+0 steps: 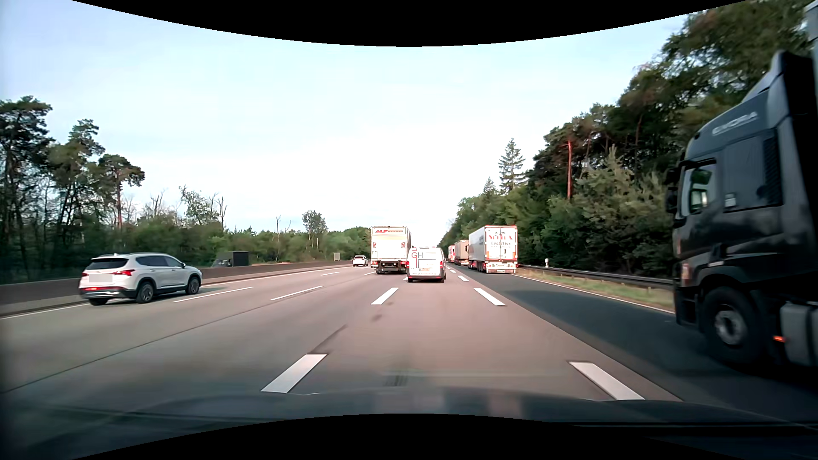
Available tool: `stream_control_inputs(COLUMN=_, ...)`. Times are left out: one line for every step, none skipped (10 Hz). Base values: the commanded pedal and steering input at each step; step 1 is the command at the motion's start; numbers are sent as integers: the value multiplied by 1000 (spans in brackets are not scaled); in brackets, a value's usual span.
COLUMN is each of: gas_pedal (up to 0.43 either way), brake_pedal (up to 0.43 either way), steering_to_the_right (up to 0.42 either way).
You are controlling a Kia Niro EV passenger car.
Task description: Follow the waypoints while adhering to traffic rules and regulations
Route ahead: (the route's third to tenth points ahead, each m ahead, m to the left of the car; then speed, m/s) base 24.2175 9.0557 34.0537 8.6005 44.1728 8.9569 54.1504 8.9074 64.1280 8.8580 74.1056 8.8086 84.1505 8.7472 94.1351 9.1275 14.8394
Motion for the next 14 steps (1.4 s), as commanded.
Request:
stream_control_inputs(gas_pedal=87, brake_pedal=0, steering_to_the_right=-4)
stream_control_inputs(gas_pedal=98, brake_pedal=0, steering_to_the_right=-4)
stream_control_inputs(gas_pedal=98, brake_pedal=0, steering_to_the_right=-4)
stream_control_inputs(gas_pedal=110, brake_pedal=0, steering_to_the_right=-4)
stream_control_inputs(gas_pedal=110, brake_pedal=0, steering_to_the_right=-4)
stream_control_inputs(gas_pedal=130, brake_pedal=0, steering_to_the_right=-4)
stream_control_inputs(gas_pedal=138, brake_pedal=0, steering_to_the_right=-4)
stream_control_inputs(gas_pedal=138, brake_pedal=0, steering_to_the_right=-4)
stream_control_inputs(gas_pedal=138, brake_pedal=0, steering_to_the_right=-4)
stream_control_inputs(gas_pedal=138, brake_pedal=0, steering_to_the_right=-4)
stream_control_inputs(gas_pedal=138, brake_pedal=0, steering_to_the_right=-4)
stream_control_inputs(gas_pedal=138, brake_pedal=0, steering_to_the_right=-4)
stream_control_inputs(gas_pedal=138, brake_pedal=0, steering_to_the_right=-4)
stream_control_inputs(gas_pedal=138, brake_pedal=0, steering_to_the_right=-4)
